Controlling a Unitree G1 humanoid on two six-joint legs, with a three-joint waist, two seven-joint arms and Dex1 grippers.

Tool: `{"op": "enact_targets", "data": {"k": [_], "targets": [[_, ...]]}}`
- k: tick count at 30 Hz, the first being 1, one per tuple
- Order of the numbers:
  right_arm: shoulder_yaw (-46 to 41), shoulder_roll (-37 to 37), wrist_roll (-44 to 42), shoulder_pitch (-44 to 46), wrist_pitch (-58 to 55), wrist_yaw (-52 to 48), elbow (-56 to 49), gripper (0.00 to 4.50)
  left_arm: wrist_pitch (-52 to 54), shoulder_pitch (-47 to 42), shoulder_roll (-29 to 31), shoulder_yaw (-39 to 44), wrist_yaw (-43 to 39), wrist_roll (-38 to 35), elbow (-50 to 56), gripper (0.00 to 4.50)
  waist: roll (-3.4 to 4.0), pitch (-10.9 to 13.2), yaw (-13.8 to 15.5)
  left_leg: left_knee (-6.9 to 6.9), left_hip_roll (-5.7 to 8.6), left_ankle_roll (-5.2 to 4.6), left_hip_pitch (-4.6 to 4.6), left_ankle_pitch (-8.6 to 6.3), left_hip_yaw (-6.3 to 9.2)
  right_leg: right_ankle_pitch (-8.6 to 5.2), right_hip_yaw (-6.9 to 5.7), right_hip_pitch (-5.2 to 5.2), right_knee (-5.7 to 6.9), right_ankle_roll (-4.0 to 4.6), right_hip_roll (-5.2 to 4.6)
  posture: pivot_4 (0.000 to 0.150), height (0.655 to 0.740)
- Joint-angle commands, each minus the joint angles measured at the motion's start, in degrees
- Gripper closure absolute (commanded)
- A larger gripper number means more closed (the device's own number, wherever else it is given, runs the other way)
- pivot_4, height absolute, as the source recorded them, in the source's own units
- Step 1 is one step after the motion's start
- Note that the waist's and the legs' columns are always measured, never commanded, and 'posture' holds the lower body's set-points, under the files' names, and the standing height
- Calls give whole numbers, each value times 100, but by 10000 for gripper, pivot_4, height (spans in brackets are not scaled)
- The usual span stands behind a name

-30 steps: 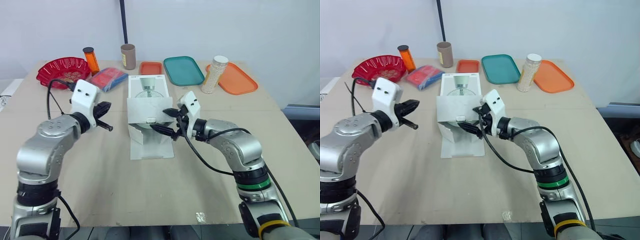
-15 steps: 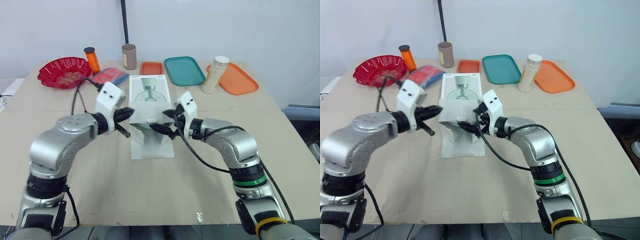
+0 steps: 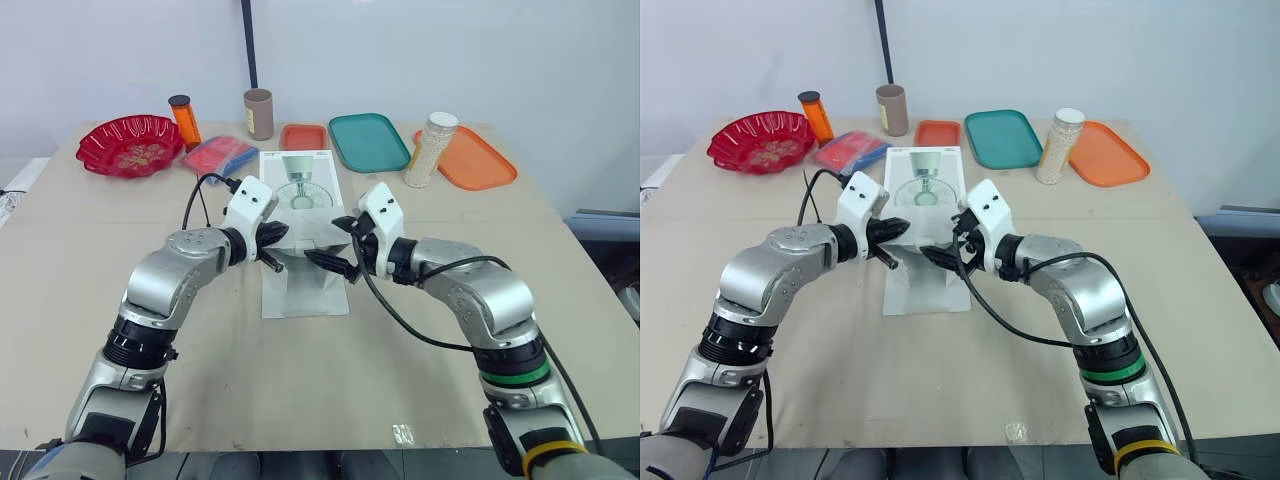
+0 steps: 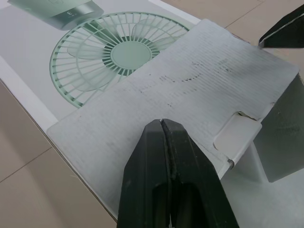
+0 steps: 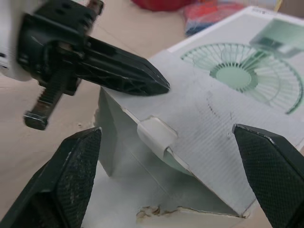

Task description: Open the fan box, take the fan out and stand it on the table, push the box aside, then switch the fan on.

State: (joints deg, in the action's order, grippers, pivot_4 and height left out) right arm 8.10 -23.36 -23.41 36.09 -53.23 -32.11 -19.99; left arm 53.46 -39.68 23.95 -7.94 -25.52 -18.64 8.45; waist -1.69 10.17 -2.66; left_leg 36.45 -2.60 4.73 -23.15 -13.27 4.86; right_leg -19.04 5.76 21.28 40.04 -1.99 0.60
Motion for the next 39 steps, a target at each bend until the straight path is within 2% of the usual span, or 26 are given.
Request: {"op": "enact_targets", "data": {"k": [1,2,4,5,6,7,9,12,14,30,39], "targets": [[-250,83,-392,-259,-484,215,-959,0,95,47,32,-45,-21,102,-72,44195,0,0,1,0,0,0,0,0,0,0,0,0,0,0,0,1500,7400],[-248,92,-474,-352,-588,247,-1146,0,109,53,34,-45,-27,102,-60,44195,0,0,2,0,0,0,-1,0,0,0,0,-1,-1,0,-1,1500,7400],[-292,167,-641,-455,-755,297,-1321,4883,126,59,32,-43,-31,100,-49,45000,0,0,3,0,1,0,-2,0,0,-1,1,-1,-1,-1,-2,1500,7400],[-251,220,-692,-536,-809,332,-1395,5745,140,66,28,-45,-34,91,-33,45000,0,0,3,0,2,0,-2,0,0,-1,0,-1,-1,-1,-2,1500,7400],[-221,254,-728,-590,-853,365,-1452,12672,150,70,25,-46,-38,86,-21,45000,0,0,3,0,1,0,-2,0,0,-1,1,-1,-1,-1,-2,1500,7400],[-201,309,-746,-630,-904,424,-1456,15475,151,72,22,-49,-46,82,-13,45000,1,-1,2,1,1,0,-1,0,0,0,1,-1,0,-1,-1,1500,7400],[-196,384,-772,-665,-979,536,-1430,25560,147,73,21,-57,-56,85,-8,45000,1,-2,1,0,1,0,3,0,1,-1,0,-2,0,-1,1,1500,7400],[-176,546,-751,-679,-1056,732,-1365,34894,137,57,24,-65,-66,93,-16,45000,1,-2,1,0,2,0,3,0,-1,-1,1,-2,0,-1,0,1500,7400],[-151,634,-749,-661,-1084,830,-1354,43741,137,47,27,-60,-75,91,-24,45000,1,-2,1,0,1,0,3,0,0,-1,1,-2,-1,-1,1,1500,7400],[-284,1424,-587,-455,-1697,1834,-885,44540,96,49,-6,-58,-146,147,-53,45000,2,-2,-2,-2,1,0,2,0,0,-1,2,0,-1,-2,0,1500,7400],[-379,1441,-393,-359,-2092,2251,-967,44540,78,45,-30,-38,-134,149,-49,45000,2,-2,-3,-3,1,0,2,0,0,-1,1,0,-1,-2,0,1500,7400]]}}
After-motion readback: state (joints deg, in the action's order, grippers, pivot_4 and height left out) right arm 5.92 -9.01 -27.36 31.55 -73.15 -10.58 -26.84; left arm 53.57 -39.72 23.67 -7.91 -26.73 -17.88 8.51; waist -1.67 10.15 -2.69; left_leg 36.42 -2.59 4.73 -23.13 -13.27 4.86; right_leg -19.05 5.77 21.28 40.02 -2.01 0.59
